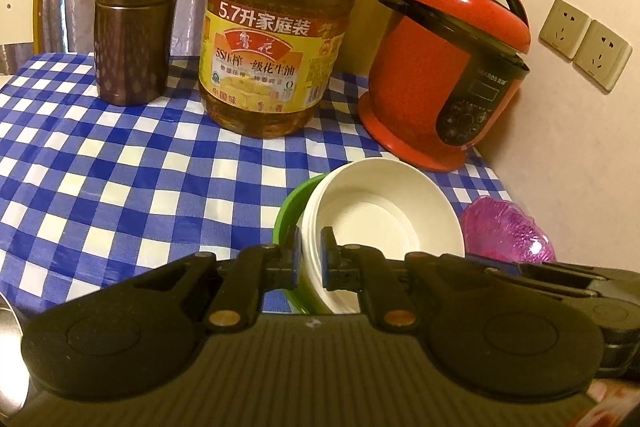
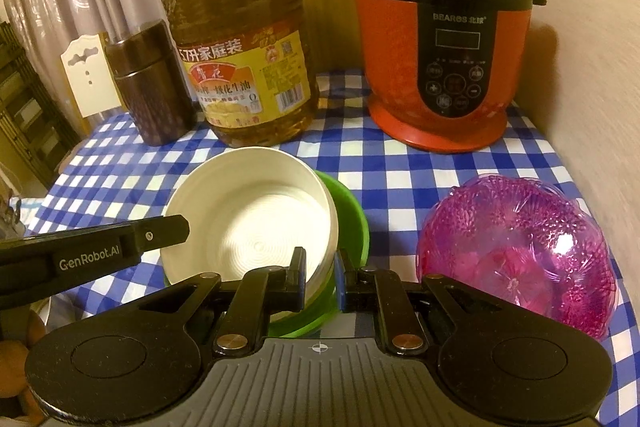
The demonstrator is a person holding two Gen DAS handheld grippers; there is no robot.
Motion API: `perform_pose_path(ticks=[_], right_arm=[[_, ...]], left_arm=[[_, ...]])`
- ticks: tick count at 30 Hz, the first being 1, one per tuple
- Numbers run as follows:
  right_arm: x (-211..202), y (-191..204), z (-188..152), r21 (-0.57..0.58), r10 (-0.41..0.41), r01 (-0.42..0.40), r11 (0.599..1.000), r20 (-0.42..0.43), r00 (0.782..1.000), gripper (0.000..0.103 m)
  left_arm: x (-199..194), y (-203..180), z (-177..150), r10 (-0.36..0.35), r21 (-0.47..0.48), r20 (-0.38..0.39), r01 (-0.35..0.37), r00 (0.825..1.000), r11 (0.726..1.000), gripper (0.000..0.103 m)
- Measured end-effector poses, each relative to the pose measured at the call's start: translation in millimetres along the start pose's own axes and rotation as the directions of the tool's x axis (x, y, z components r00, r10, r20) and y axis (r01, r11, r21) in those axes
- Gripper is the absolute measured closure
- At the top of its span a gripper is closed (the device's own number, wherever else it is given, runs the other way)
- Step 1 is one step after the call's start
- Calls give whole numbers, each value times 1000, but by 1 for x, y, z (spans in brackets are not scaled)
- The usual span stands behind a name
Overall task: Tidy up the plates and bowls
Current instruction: 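Lower the white bowl into the green bowl and open both grippers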
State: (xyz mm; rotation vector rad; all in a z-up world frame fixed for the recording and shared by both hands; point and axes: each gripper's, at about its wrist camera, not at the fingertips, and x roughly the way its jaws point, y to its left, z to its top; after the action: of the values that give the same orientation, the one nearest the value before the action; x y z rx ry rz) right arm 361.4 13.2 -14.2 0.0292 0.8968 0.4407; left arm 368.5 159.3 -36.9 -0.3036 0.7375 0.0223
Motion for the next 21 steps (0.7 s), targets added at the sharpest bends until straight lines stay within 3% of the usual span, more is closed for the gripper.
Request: perform_pose_path(ticks=[18,21], right_arm=[[3,-2,-2,8,-5,5,1000,-7,1000,88],[4,-4,-2,25,9,-9,1000,6,1000,88]], left_arm=[[6,0,-3,9,9,-15,-9,1000,1000,94],[7,2,-4,9,3,-6,-9,1000,1000,85]])
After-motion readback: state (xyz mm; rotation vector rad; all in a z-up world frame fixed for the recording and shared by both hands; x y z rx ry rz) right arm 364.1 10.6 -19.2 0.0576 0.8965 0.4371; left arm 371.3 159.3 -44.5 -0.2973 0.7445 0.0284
